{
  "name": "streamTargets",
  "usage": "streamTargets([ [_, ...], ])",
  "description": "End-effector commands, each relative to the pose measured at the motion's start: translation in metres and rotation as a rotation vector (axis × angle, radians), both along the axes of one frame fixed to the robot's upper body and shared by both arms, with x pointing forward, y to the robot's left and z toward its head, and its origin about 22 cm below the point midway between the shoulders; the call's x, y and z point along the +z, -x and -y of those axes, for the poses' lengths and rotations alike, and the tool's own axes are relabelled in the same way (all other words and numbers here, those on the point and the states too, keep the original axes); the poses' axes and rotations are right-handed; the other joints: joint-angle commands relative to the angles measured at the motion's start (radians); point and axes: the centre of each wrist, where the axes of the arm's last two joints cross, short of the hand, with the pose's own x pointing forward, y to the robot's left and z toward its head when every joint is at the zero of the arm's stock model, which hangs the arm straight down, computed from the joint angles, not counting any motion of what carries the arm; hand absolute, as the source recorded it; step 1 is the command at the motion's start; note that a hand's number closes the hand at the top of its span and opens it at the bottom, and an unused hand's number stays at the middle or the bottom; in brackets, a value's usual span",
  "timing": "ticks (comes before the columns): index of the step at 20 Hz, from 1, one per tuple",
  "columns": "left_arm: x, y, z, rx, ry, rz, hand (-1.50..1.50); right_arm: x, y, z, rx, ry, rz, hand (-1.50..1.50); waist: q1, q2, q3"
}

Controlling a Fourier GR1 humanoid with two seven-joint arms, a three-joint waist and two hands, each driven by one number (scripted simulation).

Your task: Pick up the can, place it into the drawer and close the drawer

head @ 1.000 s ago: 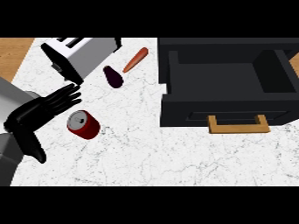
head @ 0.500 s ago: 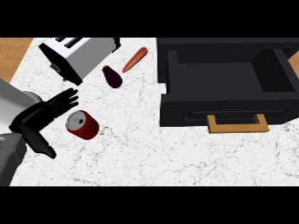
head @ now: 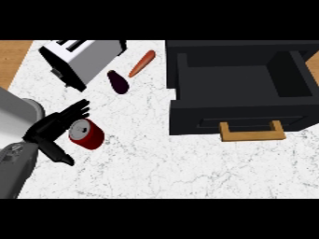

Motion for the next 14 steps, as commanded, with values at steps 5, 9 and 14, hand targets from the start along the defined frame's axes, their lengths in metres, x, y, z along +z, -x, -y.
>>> streamTargets([
  [5, -0.028, 0.009, 0.021, -0.060, 0.104, -0.030, -1.50, 0.001, -0.007, 0.002, -0.001, 0.003, 0.000, -1.50, 0.003, 0.001, 0.000],
  [9, -0.027, 0.015, 0.004, -0.061, 0.130, -0.040, -1.50, 0.004, -0.001, -0.002, -0.015, -0.001, 0.019, -1.50, 0.000, 0.002, -0.001],
  [14, -0.032, 0.001, 0.035, -0.039, 0.181, -0.059, -1.50, 0.008, -0.001, -0.004, 0.026, 0.009, -0.001, -1.50, -0.009, 0.004, -0.001],
])
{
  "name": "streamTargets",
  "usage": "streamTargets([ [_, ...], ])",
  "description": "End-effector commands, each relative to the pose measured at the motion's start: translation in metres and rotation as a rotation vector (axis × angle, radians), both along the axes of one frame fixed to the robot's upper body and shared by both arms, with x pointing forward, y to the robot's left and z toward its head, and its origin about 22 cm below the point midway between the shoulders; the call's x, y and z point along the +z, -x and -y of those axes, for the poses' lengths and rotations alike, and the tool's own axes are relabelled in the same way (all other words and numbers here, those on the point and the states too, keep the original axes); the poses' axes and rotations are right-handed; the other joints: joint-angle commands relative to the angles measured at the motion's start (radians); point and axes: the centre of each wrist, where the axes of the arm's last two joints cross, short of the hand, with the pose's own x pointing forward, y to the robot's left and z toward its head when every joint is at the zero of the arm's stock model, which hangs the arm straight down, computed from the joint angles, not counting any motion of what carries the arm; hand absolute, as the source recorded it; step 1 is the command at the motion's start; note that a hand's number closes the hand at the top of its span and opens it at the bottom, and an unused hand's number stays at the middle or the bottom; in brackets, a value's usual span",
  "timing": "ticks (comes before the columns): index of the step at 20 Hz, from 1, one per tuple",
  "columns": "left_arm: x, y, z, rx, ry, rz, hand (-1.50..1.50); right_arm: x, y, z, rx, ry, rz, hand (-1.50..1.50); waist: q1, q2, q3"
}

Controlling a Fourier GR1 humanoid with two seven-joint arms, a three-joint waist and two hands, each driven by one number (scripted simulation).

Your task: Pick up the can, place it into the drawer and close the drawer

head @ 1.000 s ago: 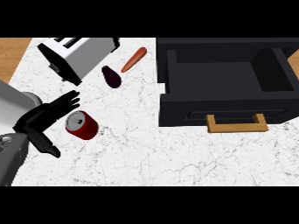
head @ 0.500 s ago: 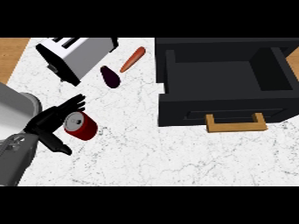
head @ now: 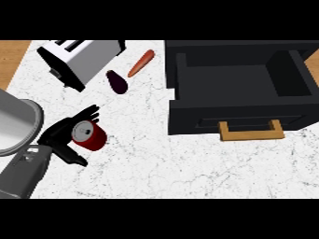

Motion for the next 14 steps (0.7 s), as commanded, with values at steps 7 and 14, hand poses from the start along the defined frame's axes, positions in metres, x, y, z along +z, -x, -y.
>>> streamTargets([
  [7, -0.005, -0.009, 0.027, -0.161, 0.221, -0.070, 1.50, 0.001, 0.009, 0.008, 0.002, -0.032, 0.000, -1.50, -0.005, 0.000, 0.000],
  [14, -0.001, -0.012, 0.041, -0.265, 0.337, -0.040, 1.50, -0.001, 0.014, -0.011, -0.047, -0.034, -0.024, -1.50, 0.031, -0.011, 0.002],
])
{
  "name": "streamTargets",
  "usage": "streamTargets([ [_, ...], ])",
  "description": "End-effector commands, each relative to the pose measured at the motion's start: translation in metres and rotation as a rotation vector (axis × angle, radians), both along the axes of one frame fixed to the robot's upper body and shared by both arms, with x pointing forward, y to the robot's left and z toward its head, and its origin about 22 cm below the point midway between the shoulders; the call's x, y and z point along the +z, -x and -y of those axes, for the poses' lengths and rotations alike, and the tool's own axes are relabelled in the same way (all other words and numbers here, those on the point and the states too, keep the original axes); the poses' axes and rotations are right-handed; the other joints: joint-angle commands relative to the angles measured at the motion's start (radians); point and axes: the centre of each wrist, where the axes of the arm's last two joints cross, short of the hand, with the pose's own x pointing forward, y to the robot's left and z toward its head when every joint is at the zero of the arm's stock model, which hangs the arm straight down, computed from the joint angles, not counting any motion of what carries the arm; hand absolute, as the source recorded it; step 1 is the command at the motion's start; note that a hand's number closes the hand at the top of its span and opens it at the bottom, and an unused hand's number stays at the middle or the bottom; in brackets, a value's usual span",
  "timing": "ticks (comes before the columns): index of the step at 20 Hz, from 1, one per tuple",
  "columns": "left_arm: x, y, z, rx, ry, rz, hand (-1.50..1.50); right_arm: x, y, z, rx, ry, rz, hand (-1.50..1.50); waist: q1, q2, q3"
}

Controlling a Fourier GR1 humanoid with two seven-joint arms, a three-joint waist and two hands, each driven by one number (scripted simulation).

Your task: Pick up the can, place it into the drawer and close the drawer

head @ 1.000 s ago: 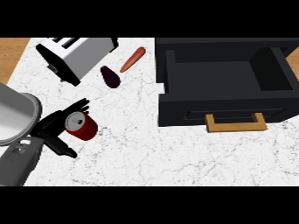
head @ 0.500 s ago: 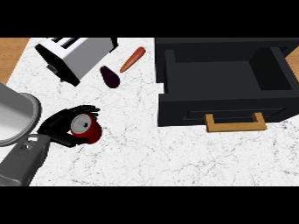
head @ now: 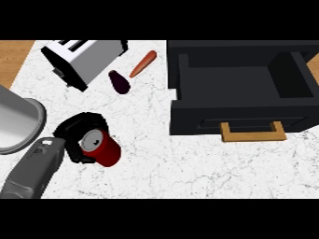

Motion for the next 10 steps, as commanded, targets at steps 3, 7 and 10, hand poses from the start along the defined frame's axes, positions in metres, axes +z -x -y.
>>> streamTargets([
  [3, 0.010, -0.013, 0.026, -0.128, 0.248, 0.080, 1.50, -0.006, 0.008, -0.010, -0.003, -0.014, -0.016, -1.50, 0.001, -0.004, 0.001],
  [7, 0.003, -0.008, 0.029, 0.313, 0.227, 0.121, 1.50, 0.003, 0.009, -0.007, -0.024, 0.007, 0.002, -1.50, 0.024, -0.006, 0.002],
  [10, -0.004, 0.001, 0.015, 0.696, 0.202, 0.138, 1.50, -0.001, 0.015, -0.002, -0.070, -0.001, -0.017, -1.50, 0.062, -0.019, 0.005],
])
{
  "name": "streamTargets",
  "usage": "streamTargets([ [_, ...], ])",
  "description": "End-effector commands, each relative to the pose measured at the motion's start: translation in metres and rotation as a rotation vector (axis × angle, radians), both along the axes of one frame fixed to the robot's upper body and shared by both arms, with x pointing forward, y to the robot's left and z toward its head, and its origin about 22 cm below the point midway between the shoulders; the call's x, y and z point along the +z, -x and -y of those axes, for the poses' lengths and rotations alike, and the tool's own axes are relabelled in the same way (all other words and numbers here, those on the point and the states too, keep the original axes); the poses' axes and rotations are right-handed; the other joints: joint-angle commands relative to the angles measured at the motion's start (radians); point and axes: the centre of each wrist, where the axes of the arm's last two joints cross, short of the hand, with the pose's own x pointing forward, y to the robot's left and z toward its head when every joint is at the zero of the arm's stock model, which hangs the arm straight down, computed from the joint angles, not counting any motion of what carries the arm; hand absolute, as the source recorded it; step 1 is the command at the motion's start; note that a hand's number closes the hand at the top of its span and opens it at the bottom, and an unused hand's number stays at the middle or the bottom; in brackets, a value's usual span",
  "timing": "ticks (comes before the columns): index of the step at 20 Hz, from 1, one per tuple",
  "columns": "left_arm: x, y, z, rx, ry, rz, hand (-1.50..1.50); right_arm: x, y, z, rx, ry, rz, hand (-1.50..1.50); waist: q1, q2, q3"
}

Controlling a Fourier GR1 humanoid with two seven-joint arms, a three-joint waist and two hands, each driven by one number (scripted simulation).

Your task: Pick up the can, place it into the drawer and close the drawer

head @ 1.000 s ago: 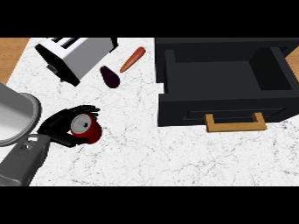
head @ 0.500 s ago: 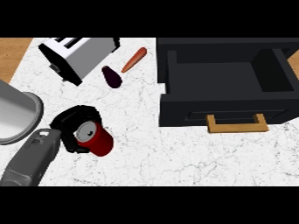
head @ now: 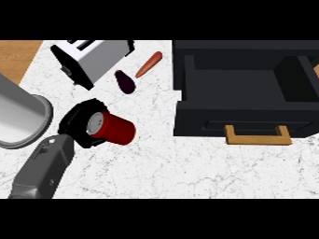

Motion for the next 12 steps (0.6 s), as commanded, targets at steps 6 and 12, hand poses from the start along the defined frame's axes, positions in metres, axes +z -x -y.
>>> streamTargets([
  [6, 0.034, -0.021, 0.054, 0.423, 0.059, 0.138, 1.50, -0.004, 0.002, 0.001, -0.024, 0.003, -0.011, -1.50, 0.022, -0.011, 0.003],
  [12, 0.087, -0.025, 0.094, 0.414, 0.008, 0.197, 1.50, -0.003, 0.014, 0.000, -0.024, 0.018, -0.030, -1.50, -0.003, -0.008, 0.002],
])
